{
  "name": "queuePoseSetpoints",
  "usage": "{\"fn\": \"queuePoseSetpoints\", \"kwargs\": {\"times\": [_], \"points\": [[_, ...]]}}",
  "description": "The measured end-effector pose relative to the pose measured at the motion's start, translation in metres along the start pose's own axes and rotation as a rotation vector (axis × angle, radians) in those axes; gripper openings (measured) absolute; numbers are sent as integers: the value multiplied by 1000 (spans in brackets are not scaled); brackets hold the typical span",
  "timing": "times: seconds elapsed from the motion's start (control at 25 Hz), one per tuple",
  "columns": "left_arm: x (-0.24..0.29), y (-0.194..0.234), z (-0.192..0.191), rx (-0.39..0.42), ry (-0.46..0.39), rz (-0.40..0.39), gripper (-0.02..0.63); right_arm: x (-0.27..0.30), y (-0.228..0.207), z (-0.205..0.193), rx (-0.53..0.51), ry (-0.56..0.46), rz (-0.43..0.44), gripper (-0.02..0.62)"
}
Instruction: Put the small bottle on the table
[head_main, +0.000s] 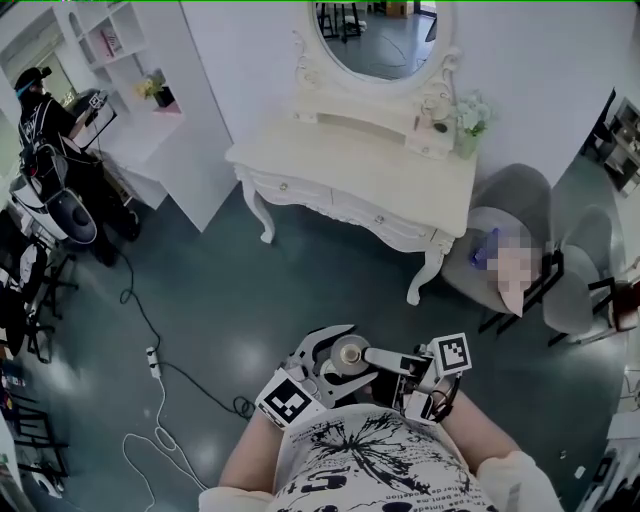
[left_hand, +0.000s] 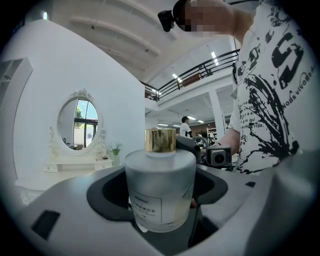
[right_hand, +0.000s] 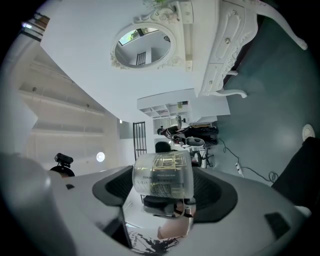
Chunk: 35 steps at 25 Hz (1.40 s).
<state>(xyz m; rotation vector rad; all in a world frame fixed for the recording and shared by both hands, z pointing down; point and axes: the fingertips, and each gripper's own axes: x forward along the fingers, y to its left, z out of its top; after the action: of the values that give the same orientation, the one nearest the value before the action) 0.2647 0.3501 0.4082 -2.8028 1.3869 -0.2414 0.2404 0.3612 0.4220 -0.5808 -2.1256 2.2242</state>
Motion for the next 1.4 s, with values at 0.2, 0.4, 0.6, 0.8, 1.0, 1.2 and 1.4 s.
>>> {"fn": "queuePoseSetpoints", "kwargs": {"times": [0.2,0.4,0.6,0.8,1.0,1.2,1.4], "points": [[-3,79,5,12,-17,-24,350,50,-2,62,-23,-19,3,375],[-9,153,4,23,-4,-49,350,99,-9,118,-19,-45,15,376],[-10,212,-3,20,-1,-65,350,135,-19,165,-18,-59,17,376],[-1,258,-9,0,-13,-61,350,155,-31,206,0,-65,7,376],[21,307,-22,-18,17,-44,350,165,-43,258,22,-50,3,376],[58,366,-19,-18,16,-18,350,171,-43,326,26,-27,5,376],[96,421,-10,12,23,-4,350,175,-34,393,11,-11,24,376]]}}
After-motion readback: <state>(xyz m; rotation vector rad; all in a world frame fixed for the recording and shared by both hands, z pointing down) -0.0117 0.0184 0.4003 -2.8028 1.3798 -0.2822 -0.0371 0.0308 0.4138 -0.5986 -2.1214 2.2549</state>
